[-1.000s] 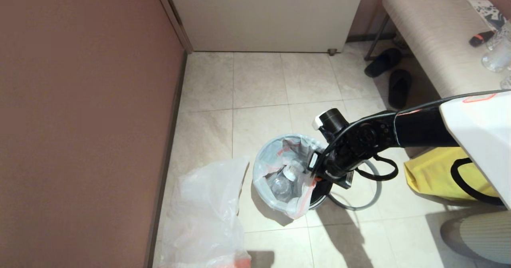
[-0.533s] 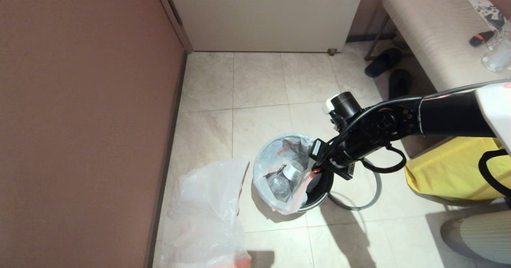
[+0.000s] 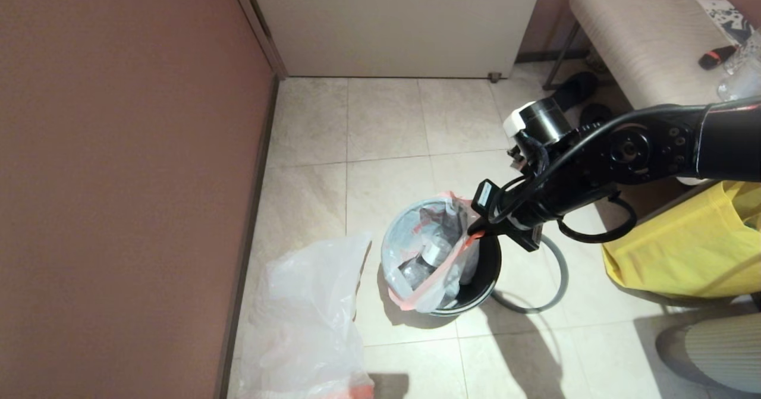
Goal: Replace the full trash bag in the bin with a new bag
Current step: Place the trash bag on the floor
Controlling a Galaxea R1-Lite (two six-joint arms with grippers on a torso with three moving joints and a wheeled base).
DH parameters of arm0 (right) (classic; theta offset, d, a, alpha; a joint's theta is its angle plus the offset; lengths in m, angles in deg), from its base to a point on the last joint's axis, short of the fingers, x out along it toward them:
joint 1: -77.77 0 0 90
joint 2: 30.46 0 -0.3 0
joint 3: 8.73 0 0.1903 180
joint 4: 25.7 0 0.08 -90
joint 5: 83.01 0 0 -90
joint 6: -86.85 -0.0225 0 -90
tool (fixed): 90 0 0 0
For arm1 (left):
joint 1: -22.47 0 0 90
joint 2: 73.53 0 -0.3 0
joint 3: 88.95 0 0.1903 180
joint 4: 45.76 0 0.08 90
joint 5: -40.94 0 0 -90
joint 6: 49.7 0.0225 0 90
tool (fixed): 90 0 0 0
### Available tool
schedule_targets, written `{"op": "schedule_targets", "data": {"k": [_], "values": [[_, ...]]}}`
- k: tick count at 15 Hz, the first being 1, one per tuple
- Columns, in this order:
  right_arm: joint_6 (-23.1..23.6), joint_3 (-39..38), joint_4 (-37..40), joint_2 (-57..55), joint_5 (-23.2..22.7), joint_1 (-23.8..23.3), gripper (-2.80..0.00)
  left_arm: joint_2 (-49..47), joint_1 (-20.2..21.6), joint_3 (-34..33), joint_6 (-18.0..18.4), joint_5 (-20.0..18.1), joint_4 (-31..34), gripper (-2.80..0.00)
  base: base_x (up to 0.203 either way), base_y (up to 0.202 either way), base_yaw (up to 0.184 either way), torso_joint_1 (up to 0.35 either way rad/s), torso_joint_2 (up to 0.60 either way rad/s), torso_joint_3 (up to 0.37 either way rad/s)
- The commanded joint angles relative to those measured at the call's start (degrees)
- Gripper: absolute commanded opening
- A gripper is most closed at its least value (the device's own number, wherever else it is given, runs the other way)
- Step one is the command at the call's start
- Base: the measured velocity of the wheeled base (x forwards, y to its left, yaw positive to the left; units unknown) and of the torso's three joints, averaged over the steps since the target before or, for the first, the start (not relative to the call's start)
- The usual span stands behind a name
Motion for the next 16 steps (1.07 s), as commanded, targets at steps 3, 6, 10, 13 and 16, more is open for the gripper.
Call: {"op": "schedule_targets", "data": {"k": [3, 6, 10, 13, 16], "values": [[0.08, 1.38, -0.38, 1.19, -4.49, 1.30, -2.80, -0.05, 0.00, -0.01, 0.01, 0.00, 0.00, -2.80, 0.000, 0.000, 0.000, 0.000, 0.00, 0.000], [2.95, 1.98, -1.97, 2.98, -7.53, 2.05, -2.80, -0.05, 0.00, -0.01, 0.01, 0.00, 0.00, -2.80, 0.000, 0.000, 0.000, 0.000, 0.00, 0.000], [3.18, 3.74, -3.51, 6.43, -11.07, 2.20, -2.80, -0.05, 0.00, -0.01, 0.01, 0.00, 0.00, -2.80, 0.000, 0.000, 0.000, 0.000, 0.00, 0.000], [3.15, 4.53, -4.35, 8.39, -12.46, 2.27, -2.80, -0.05, 0.00, -0.01, 0.01, 0.00, 0.00, -2.80, 0.000, 0.000, 0.000, 0.000, 0.00, 0.000], [3.00, 4.64, -6.74, 9.38, -12.66, 2.55, -2.80, -0.05, 0.00, -0.01, 0.01, -0.06, 0.00, -2.80, 0.000, 0.000, 0.000, 0.000, 0.00, 0.000]]}}
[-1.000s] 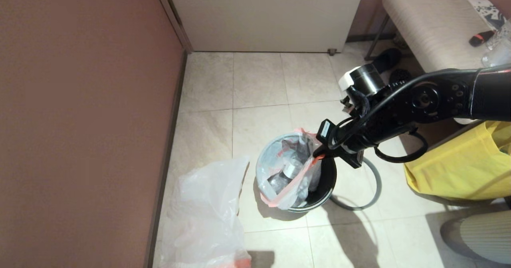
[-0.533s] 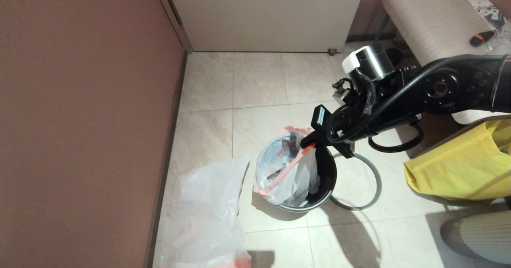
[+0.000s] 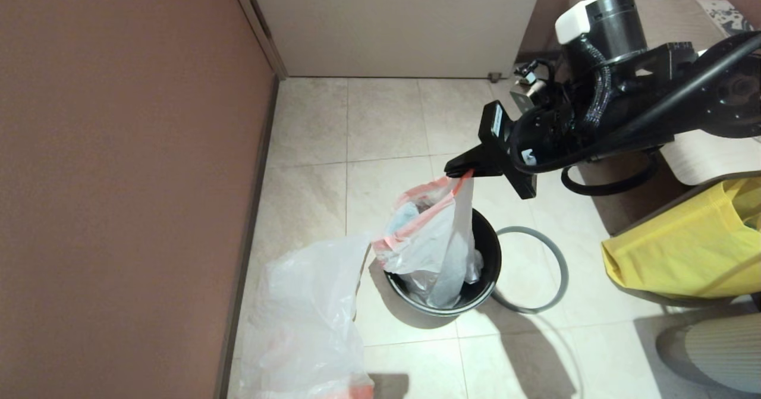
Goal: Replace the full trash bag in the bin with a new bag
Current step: Place the trash bag on the floor
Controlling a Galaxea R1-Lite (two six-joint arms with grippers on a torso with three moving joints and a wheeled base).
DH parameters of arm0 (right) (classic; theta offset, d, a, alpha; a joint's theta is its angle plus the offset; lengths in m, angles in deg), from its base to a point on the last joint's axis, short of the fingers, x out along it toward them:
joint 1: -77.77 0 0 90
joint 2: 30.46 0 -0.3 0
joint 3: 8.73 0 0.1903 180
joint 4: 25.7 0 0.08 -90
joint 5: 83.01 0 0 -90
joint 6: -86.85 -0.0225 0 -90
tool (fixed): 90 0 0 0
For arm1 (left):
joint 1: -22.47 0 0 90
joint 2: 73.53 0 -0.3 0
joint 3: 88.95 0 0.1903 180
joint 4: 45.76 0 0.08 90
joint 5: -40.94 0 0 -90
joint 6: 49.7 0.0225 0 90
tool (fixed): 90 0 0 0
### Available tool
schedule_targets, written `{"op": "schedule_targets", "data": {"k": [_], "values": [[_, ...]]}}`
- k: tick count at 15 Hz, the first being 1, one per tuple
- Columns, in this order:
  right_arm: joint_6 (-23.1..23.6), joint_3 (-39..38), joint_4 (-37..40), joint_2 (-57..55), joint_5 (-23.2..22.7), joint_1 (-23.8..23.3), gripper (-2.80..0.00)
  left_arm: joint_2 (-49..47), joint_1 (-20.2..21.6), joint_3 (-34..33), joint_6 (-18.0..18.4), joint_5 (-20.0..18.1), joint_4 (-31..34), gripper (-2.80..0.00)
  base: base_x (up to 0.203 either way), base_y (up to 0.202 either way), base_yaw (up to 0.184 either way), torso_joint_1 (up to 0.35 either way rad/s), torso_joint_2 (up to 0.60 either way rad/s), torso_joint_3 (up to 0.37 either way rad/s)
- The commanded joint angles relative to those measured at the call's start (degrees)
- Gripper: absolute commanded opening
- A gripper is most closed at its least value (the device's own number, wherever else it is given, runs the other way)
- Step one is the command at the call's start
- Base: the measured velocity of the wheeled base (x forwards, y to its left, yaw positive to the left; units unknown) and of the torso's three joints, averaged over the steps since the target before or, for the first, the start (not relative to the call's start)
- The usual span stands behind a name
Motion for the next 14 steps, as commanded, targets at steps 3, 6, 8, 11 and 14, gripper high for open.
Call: {"op": "schedule_targets", "data": {"k": [3, 6, 8, 11, 14], "values": [[-0.47, 0.46, -1.22, 2.84, -0.14, 0.73, -2.80, -0.05, 0.00, -0.01, -0.01, 0.05, 0.00, -2.80, 0.000, 0.000, 0.000, 0.000, 0.00, 0.000], [-0.42, 1.53, -2.13, 4.64, -0.14, 0.88, -2.80, -0.05, 0.00, -0.01, -0.01, -0.01, 0.00, -2.80, 0.000, 0.000, 0.000, 0.000, 0.00, 0.000], [-0.34, 3.26, -2.13, 4.88, -0.14, 0.90, -2.80, -0.05, 0.00, -0.01, -0.01, 0.05, 0.00, -2.80, 0.000, 0.000, 0.000, 0.000, 0.00, 0.000], [-0.30, 7.52, -2.13, 4.68, -0.14, 2.06, -2.80, -0.05, 0.00, -0.01, -0.01, 0.05, 0.00, -2.80, 0.000, 0.000, 0.000, 0.000, 0.00, 0.000], [-0.21, 8.89, -5.47, 4.90, -0.17, 3.20, -2.80, -0.05, 0.00, -0.01, -0.01, 0.05, 0.00, -2.80, 0.000, 0.000, 0.000, 0.000, 0.00, 0.000]]}}
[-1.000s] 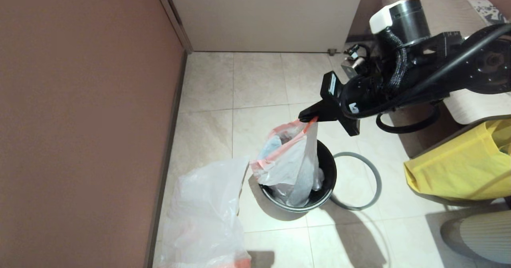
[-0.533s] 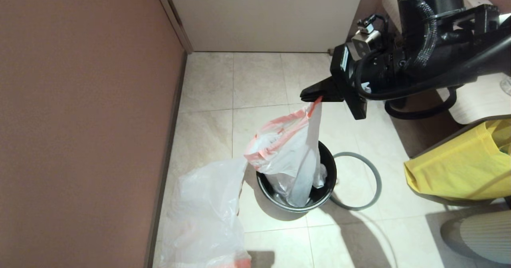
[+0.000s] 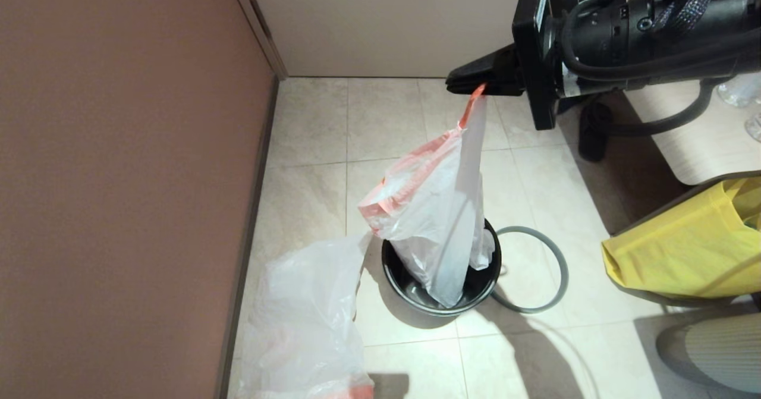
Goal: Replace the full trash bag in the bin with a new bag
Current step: Place the trash bag on the floor
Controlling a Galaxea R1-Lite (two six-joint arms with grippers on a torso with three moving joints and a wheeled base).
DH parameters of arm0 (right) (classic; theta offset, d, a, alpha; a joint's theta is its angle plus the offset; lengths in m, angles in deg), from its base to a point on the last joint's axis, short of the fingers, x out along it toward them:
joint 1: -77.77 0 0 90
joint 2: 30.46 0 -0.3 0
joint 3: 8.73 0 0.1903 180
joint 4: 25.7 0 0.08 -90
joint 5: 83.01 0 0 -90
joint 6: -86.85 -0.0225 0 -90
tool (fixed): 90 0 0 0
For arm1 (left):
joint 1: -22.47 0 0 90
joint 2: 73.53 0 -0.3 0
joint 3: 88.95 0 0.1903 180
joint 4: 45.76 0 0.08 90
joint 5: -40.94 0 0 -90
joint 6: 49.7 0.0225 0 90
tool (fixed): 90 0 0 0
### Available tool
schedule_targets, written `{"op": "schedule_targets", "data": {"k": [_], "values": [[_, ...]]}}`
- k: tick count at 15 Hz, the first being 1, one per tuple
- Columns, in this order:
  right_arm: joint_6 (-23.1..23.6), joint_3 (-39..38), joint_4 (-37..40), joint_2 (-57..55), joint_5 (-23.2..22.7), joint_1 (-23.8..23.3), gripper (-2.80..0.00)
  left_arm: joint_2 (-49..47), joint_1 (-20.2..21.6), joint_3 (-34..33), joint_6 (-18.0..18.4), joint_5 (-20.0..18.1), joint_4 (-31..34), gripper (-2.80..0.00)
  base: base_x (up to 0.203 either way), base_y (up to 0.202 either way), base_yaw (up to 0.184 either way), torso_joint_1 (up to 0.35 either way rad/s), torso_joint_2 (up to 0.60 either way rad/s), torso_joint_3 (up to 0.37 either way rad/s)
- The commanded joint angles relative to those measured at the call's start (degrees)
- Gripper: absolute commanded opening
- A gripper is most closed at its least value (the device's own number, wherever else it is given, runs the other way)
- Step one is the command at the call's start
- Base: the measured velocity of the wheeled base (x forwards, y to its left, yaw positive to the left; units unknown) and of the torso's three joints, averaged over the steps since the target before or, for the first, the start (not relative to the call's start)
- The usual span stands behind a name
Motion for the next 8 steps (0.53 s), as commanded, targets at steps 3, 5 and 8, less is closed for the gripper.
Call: {"op": "schedule_targets", "data": {"k": [3, 5, 8], "values": [[-0.15, 0.56, -8.36, 1.70, -0.20, 0.91, -2.80, -0.05, 0.00, -0.01, -0.01, 0.00, 0.00, -2.80, 0.000, 0.000, 0.000, 0.000, 0.00, 0.000], [-0.06, 0.57, -9.29, 3.12, -0.59, 0.98, -2.80, -0.05, 0.00, -0.01, -0.01, -0.04, 0.00, -2.80, 0.000, 0.000, 0.000, 0.000, 0.00, 0.000], [0.08, 0.64, -9.60, 6.18, -1.84, 0.98, -2.80, -0.05, 0.00, -0.01, -0.01, -0.01, 0.00, -2.80, 0.000, 0.000, 0.000, 0.000, 0.00, 0.000]]}}
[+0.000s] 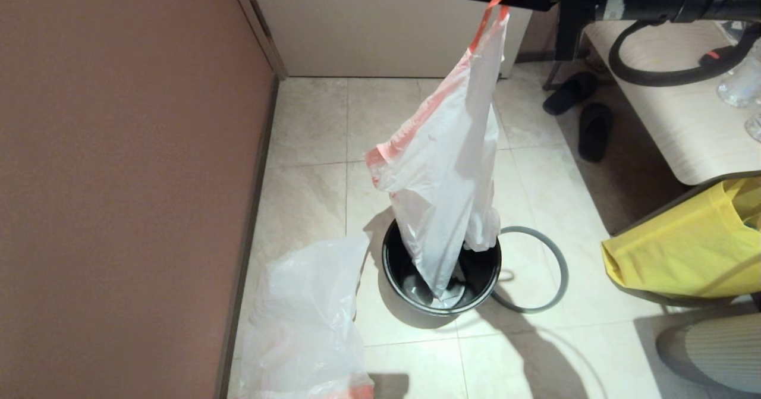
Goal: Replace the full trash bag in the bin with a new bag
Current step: Place the trash bag on the floor
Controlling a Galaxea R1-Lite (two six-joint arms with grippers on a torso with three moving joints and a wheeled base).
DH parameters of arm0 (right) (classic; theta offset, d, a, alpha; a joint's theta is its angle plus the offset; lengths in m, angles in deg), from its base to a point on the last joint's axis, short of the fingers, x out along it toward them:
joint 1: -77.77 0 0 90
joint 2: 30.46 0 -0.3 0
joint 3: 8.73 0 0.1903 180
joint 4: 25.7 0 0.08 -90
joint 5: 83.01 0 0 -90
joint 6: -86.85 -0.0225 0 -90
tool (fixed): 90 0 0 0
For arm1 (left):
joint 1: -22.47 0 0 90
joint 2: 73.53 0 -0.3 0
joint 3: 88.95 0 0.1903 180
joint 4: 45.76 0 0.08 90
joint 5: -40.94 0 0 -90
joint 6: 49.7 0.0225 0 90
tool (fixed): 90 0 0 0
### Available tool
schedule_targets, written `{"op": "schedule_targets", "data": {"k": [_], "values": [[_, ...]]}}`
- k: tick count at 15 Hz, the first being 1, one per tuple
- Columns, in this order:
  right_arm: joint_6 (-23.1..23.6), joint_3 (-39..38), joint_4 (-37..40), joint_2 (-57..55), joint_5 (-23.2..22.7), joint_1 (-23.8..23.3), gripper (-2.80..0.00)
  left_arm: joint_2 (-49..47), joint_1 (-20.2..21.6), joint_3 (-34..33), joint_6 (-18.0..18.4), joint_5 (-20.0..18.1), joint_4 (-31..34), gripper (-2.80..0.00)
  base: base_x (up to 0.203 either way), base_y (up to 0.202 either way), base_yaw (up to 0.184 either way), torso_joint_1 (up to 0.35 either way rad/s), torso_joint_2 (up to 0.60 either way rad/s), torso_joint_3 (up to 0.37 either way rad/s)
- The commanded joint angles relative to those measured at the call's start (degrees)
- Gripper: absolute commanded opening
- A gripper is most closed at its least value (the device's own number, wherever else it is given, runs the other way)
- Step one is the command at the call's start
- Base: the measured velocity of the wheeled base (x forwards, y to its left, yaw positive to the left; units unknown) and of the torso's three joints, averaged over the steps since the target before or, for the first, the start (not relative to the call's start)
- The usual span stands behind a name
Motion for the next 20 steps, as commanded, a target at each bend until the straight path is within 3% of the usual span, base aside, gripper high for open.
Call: {"op": "schedule_targets", "data": {"k": [1, 9, 13, 17, 20], "values": [[-0.18, -0.04, 0.08, 3.59, -1.14, 0.04, -2.80, -0.05, 0.00, -0.01, -0.01, 0.05, 0.02, -2.80, 0.000, 0.000, 0.000, 0.000, 0.00, 0.000], [-0.02, 0.19, -2.09, 14.07, -1.99, -5.60, -2.80, -0.05, 0.00, -0.01, -0.01, -0.02, 0.02, -2.80, 0.000, 0.000, 0.000, 0.000, 0.00, 0.000], [0.00, 0.18, -3.36, 15.44, -1.97, -16.00, -2.80, -0.05, 0.00, -0.01, -0.01, 0.05, 0.02, -2.80, 0.000, 0.000, 0.000, 0.000, 0.00, 0.000], [1.01, 0.02, -4.30, 13.59, -2.20, -29.76, -2.80, -0.05, 0.00, -0.01, -0.01, 0.05, 0.02, -2.80, 0.000, 0.000, 0.000, 0.000, 0.00, 0.000], [5.49, -0.11, 2.45, 9.17, -1.85, -33.35, -2.80, -0.05, 0.00, -0.01, -0.01, 0.05, 0.02, -2.80, 0.000, 0.000, 0.000, 0.000, 0.00, 0.000]]}}
